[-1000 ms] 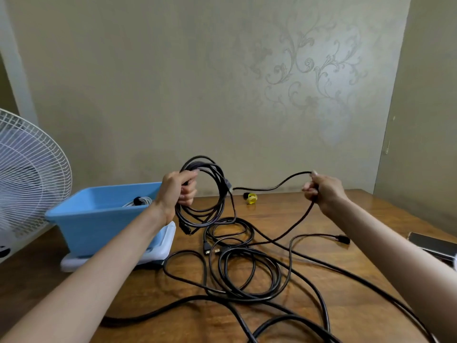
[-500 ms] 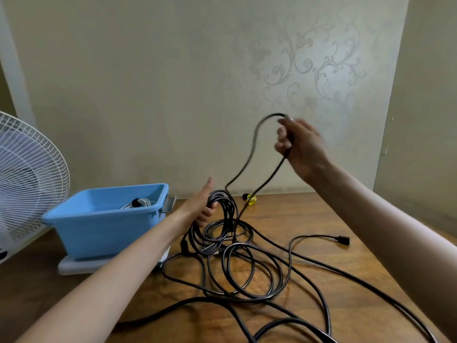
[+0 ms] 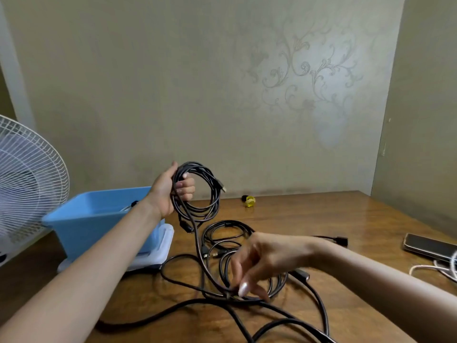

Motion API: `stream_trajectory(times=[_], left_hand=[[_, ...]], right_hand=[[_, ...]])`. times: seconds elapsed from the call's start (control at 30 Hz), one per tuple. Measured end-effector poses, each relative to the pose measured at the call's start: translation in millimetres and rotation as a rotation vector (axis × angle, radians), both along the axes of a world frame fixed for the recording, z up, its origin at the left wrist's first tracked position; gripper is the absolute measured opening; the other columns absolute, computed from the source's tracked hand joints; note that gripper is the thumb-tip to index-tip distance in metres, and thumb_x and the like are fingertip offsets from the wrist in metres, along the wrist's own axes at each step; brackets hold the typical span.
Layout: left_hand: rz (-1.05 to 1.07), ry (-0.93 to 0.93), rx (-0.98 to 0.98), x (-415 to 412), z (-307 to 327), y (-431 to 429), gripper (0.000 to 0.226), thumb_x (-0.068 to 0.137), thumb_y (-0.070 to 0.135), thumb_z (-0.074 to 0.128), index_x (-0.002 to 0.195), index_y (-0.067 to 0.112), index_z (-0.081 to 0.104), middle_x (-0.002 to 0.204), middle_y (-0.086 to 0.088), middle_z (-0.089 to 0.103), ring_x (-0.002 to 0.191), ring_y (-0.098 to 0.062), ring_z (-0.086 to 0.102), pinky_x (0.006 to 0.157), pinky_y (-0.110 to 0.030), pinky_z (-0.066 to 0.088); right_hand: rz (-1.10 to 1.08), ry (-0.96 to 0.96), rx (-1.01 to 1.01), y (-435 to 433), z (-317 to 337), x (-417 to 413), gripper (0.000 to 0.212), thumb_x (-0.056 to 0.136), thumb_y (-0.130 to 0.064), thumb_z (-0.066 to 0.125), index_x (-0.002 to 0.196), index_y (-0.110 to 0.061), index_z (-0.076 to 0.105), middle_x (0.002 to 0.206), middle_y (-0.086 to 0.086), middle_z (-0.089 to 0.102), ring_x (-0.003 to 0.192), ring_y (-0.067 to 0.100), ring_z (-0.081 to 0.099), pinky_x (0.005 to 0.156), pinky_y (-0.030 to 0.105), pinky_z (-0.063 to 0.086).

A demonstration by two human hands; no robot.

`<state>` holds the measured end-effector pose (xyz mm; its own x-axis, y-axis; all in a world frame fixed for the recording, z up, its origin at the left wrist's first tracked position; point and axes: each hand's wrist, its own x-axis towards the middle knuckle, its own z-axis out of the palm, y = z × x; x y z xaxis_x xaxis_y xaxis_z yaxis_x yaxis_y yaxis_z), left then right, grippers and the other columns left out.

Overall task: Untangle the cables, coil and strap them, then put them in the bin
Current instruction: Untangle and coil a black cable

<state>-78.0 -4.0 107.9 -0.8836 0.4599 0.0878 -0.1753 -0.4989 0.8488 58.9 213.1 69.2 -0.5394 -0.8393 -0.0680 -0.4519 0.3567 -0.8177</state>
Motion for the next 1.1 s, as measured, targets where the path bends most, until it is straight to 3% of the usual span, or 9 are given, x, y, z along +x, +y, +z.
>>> stream_trajectory(times=[0.13,0.4,0.5,0.57,0.7,0.8,0.9,1.0,1.1], left_hand=[[-0.048,0.071,0.084,2,11,-13,0.06,0.1,0.044,0.024,0.048,0.018,0.039,0.045,0.006,0.029,0.04,-0.005,0.016,0.035,-0.018,0.019],[-0.48,0.119,0.201,5,27,-41,0.055,0.103,0.037,0.016,0.081,0.002,0.052,0.061,-0.004,0.035,0.055,-0.015,0.034,0.055,-0.028,0.032],[-0.579,0.155,0.179,1,33,-49,0.055,0.104,0.038,0.015,0.081,0.003,0.052,0.061,-0.004,0.035,0.053,-0.016,0.034,0.052,-0.029,0.029],[-0.583,0.161,0.108,2,38,-49,0.054,0.103,0.038,0.018,0.074,0.005,0.051,0.056,-0.001,0.033,0.047,-0.014,0.033,0.047,-0.027,0.029],[-0.162,0.216,-0.355,26,43,-26,0.05,0.096,0.04,0.034,0.051,0.017,0.04,0.039,0.01,0.022,0.028,-0.001,0.02,0.031,-0.016,0.016],[-0.093,0.251,-0.579,34,35,-1,0.052,0.099,0.042,0.034,0.054,0.017,0.038,0.04,0.009,0.023,0.028,-0.001,0.018,0.03,-0.014,0.014],[-0.023,0.269,-0.663,37,27,19,0.051,0.1,0.045,0.029,0.06,0.015,0.035,0.041,0.009,0.023,0.028,-0.002,0.018,0.029,-0.013,0.016],[0.007,0.271,-0.653,42,22,32,0.053,0.1,0.052,0.026,0.063,0.014,0.037,0.041,0.008,0.025,0.028,-0.001,0.019,0.029,-0.013,0.015],[0.001,0.307,-0.659,46,20,40,0.061,0.092,0.066,0.025,0.065,0.014,0.043,0.043,0.007,0.028,0.031,-0.002,0.022,0.031,-0.013,0.017]], right_hand=[[-0.176,0.038,0.179,7,-15,-8,0.007,0.091,-0.016,0.063,0.096,-0.015,0.068,0.072,0.007,0.064,0.063,0.018,0.056,0.055,0.026,0.039],[-0.725,0.085,0.079,97,-7,-50,0.026,0.083,-0.035,0.068,0.072,-0.012,0.065,0.065,-0.002,0.065,0.062,0.009,0.06,0.063,0.019,0.047],[-0.865,-0.015,-0.101,133,-5,-58,0.02,0.079,-0.024,0.068,0.085,-0.004,0.069,0.078,0.006,0.065,0.071,0.015,0.06,0.07,0.024,0.051],[-0.998,-0.097,-0.241,146,-4,-62,0.014,0.086,-0.015,0.063,0.088,-0.002,0.07,0.069,0.008,0.051,0.056,0.014,0.047,0.055,0.022,0.042],[-1.033,-0.439,-0.551,132,15,-71,0.017,0.098,-0.006,0.042,0.089,-0.005,0.056,0.054,0.003,0.045,0.032,0.003,0.026,0.031,0.012,0.02],[-1.016,-0.67,-0.924,92,44,-63,0.02,0.099,-0.001,0.032,0.09,-0.001,0.049,0.065,0.013,0.054,0.028,0.009,0.041,0.028,0.015,0.034],[-0.848,-0.719,-1.159,51,66,-45,0.027,0.098,0.003,0.026,0.105,0.01,0.051,0.1,0.027,0.059,0.071,0.033,0.068,0.054,0.036,0.059],[-0.708,-0.419,-0.915,21,76,-31,0.028,0.096,0.006,0.035,0.115,0.004,0.055,0.11,0.022,0.067,0.094,0.029,0.069,0.077,0.038,0.06],[-0.87,0.19,-0.541,-1,79,-25,0.014,0.089,0.001,0.061,0.101,0.0,0.067,0.093,0.018,0.073,0.079,0.024,0.073,0.067,0.028,0.06]])
